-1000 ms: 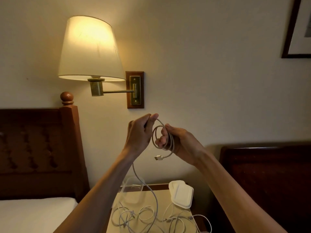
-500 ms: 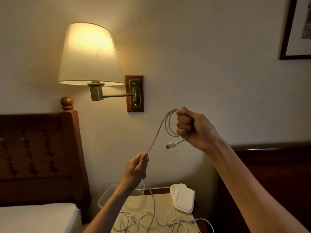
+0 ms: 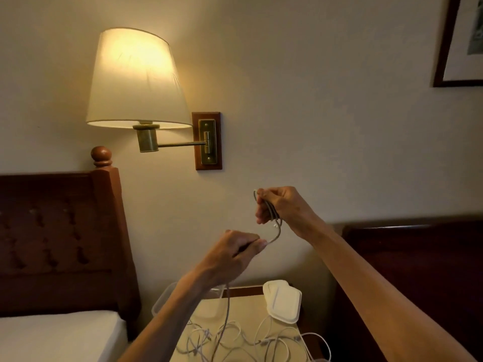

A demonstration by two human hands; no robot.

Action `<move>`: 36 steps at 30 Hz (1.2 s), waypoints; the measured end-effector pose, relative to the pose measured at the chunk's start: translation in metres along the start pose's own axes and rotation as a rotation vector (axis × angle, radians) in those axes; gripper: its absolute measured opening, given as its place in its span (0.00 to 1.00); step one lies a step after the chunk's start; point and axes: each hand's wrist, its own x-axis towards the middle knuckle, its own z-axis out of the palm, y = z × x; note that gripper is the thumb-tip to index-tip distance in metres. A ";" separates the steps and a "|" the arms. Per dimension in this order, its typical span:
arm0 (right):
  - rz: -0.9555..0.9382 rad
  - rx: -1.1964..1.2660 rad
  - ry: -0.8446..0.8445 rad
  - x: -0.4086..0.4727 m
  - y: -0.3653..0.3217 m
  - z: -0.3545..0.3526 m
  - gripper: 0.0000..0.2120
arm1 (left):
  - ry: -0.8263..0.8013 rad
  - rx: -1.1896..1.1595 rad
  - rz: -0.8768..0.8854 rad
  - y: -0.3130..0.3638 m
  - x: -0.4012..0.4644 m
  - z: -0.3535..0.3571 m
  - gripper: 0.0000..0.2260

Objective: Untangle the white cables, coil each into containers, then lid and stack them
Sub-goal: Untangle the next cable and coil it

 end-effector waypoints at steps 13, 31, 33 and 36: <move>0.078 -0.007 -0.184 -0.014 0.014 0.010 0.20 | 0.478 0.255 0.211 -0.016 0.033 -0.027 0.11; 0.204 0.762 -0.186 -0.005 -0.024 -0.018 0.17 | 0.339 -0.199 -0.287 -0.104 -0.030 -0.005 0.17; 0.204 0.667 -0.155 -0.004 -0.023 -0.018 0.16 | 0.180 -0.112 -0.342 -0.100 -0.037 -0.002 0.18; 0.183 0.494 -0.103 -0.002 -0.012 -0.009 0.15 | -0.162 0.142 -0.306 -0.058 -0.028 -0.004 0.19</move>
